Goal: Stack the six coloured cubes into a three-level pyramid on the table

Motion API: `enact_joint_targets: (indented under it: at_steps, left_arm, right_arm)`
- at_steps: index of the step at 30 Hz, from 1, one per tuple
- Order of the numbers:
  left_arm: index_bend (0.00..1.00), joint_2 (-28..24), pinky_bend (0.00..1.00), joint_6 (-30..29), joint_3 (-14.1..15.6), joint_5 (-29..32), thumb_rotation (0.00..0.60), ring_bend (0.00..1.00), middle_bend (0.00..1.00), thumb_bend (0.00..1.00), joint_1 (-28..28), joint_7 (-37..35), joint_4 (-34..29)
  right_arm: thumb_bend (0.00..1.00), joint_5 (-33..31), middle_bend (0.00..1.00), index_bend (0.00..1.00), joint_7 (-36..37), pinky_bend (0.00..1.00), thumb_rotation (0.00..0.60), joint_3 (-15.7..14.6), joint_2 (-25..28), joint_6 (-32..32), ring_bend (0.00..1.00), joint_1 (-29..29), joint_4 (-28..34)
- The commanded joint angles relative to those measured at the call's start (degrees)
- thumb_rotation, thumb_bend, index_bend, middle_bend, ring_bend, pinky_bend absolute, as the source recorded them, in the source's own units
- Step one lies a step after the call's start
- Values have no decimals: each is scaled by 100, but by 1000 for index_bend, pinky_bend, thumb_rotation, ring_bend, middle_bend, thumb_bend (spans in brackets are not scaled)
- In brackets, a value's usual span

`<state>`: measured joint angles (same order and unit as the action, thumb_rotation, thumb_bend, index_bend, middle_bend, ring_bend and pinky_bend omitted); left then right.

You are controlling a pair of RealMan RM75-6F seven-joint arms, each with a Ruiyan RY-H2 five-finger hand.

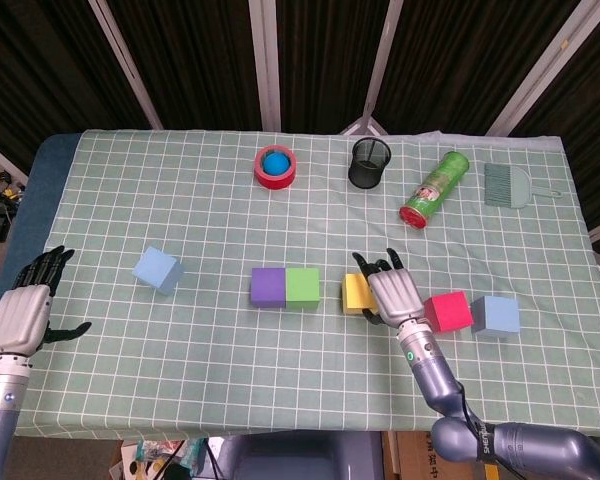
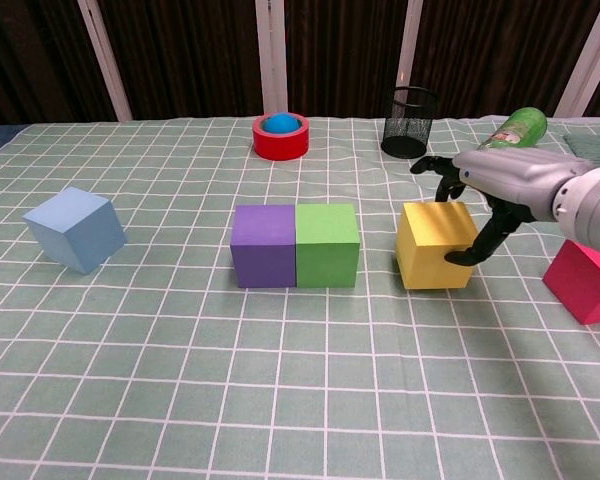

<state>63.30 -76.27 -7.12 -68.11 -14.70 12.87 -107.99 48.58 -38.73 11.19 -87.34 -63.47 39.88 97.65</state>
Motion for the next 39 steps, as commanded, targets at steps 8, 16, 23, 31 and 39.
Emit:
enact_joint_targets:
  at_steps: [8,16,23,31,39]
  left_arm:
    - [0,-27,86,11,-17,33,600,0,0,103,-3,-24,-27]
    - [0,-53,85,20,-32,53,600,0,0,103,4,-97,-27]
    - [0,-66,85,22,-47,59,600,0,0,103,9,-159,-23]
    - [0,-87,85,76,-61,109,600,0,0,103,5,-249,21]
    - [0,-120,85,128,-81,155,600,0,0,103,-1,-345,28]
  right_arm:
    - [334,-73,372,0,-111,0,600,36,-123,-50,227,160,-80]
    - [334,-259,372,0,-230,0,600,88,-260,-67,227,304,-171]
    - [334,-468,372,0,-368,0,600,145,-372,-62,227,457,-161]
    - [333,-683,372,0,-513,0,600,190,-509,-88,227,624,-219]
    - [334,-848,372,0,-645,0,600,228,-590,-142,227,771,-273]
